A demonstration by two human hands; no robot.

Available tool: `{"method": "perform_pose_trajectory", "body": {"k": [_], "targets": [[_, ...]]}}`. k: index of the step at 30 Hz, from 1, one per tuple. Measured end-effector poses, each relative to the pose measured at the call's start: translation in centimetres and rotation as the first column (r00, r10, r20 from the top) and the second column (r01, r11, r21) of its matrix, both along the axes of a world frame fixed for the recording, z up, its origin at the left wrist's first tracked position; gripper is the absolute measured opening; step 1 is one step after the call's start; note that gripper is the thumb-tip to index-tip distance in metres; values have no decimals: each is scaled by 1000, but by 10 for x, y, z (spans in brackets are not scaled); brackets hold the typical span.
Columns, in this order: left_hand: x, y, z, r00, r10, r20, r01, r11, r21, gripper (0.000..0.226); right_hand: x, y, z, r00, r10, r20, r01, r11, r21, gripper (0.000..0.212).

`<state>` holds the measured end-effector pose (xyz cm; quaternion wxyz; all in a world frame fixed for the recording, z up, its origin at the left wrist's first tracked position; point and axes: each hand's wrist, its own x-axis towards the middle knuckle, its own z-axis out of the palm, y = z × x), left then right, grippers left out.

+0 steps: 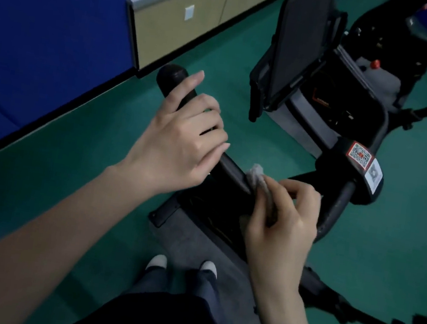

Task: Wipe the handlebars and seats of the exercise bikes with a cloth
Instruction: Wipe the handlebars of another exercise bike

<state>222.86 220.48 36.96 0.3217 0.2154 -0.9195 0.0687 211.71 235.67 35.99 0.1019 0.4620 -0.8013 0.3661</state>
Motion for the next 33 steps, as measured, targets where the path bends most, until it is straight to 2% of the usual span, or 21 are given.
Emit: {"method": "perform_pose_trajectory", "body": {"k": [2, 4, 8, 13, 20, 26, 31, 33], "targets": [[-2, 3, 0, 999, -33, -14, 33, 999, 16, 27, 8, -2, -2, 998, -59, -2, 59, 996, -64, 15], [-4, 8, -2, 998, -53, -25, 54, 998, 37, 26, 21, -9, -3, 999, -37, 5, 38, 994, -99, 20], [-4, 14, -8, 998, -59, -22, 60, 995, 79, 25, 24, -4, -8, 999, 18, -30, -19, 999, -40, 26], [-5, 19, -10, 999, -31, -26, 34, 995, 98, 21, -2, 18, -7, 989, -146, 36, 149, 985, -86, 14], [-14, 34, -13, 999, -41, -19, 44, 989, 138, 21, 3, 11, -4, 999, 28, 27, -27, 999, -27, 18], [-15, 36, -12, 1000, -6, -19, 9, 990, 140, 21, -21, 42, -6, 992, -96, 81, 100, 994, -51, 11], [-18, 39, -8, 1000, 13, 13, -14, 994, 111, 22, 0, 20, -5, 993, 100, 54, -97, 993, -61, 17], [-21, 41, -6, 1000, 13, 24, -16, 993, 117, 22, -8, 27, -7, 992, 117, 45, -114, 992, -56, 18]]}}
